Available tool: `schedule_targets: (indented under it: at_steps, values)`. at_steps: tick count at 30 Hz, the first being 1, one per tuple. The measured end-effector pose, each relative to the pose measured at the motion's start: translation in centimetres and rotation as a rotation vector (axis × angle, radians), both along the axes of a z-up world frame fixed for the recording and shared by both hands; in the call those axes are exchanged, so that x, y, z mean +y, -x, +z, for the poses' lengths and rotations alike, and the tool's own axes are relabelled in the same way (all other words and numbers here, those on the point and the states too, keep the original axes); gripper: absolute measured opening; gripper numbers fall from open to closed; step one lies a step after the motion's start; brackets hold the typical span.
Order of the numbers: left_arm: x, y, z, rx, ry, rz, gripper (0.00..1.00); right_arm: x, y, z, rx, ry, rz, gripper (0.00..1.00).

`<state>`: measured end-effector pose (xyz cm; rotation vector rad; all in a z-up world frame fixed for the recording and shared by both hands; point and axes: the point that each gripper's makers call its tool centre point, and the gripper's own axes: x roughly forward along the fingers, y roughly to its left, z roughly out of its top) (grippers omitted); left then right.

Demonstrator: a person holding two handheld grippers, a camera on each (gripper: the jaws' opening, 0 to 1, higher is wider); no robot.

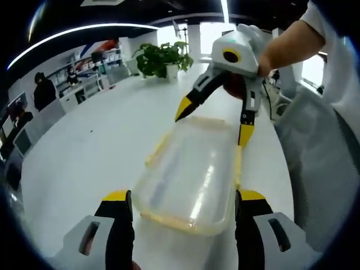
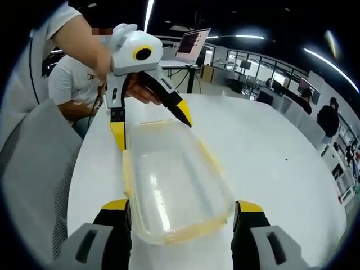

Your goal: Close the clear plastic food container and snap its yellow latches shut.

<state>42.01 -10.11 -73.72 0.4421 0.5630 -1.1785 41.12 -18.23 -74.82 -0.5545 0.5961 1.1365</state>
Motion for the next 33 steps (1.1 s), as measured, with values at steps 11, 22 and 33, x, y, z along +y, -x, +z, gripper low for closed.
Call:
schedule_targets:
  at_steps: [11, 22, 33]
  values:
    - [-0.3, -3.1, 0.1, -0.002, -0.004, 0.003, 0.72, -0.2, -3.2, -0.2, -0.019, 0.016, 0.006, 0.73]
    - [-0.7, -5.8, 0.1, -0.002, -0.010, -0.022, 0.72, -0.6, -5.7, -0.1, -0.022, 0.006, -0.024, 0.73]
    - [-0.7, -6.0, 0.1, -0.001, -0.009, -0.018, 0.72, -0.6, -5.8, -0.1, -0.028, 0.011, -0.029, 0.74]
